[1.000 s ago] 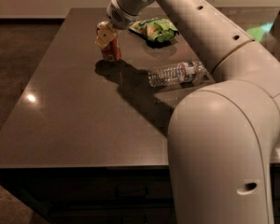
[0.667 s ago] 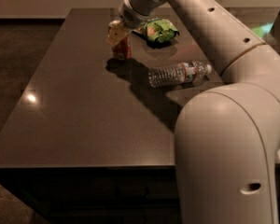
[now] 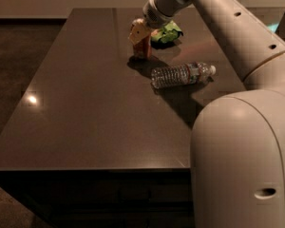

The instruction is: Move coke can near green rice chip bag

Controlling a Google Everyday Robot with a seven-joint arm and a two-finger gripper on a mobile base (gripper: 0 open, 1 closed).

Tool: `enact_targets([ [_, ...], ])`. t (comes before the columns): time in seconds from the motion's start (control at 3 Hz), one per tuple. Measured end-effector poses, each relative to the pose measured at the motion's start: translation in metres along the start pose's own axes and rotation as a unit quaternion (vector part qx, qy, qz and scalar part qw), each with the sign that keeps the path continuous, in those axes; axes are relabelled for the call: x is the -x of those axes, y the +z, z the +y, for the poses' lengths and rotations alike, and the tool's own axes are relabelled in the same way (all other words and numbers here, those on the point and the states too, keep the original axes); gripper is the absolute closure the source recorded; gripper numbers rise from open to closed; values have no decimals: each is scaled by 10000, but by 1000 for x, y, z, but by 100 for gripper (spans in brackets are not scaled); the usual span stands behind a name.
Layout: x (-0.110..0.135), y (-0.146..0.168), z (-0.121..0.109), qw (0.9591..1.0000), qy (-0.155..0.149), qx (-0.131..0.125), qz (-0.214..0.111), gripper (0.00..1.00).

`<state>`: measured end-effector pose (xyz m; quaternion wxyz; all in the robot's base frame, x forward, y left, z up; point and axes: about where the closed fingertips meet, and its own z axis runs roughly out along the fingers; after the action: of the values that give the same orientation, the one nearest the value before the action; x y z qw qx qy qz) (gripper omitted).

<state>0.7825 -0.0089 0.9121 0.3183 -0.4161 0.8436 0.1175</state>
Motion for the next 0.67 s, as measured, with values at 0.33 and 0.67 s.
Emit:
enact_targets([
  [0.33, -17, -10, -21, 9996, 205, -204, 28, 86],
  [0.67, -30, -14, -34, 9988, 349, -343, 73, 63],
])
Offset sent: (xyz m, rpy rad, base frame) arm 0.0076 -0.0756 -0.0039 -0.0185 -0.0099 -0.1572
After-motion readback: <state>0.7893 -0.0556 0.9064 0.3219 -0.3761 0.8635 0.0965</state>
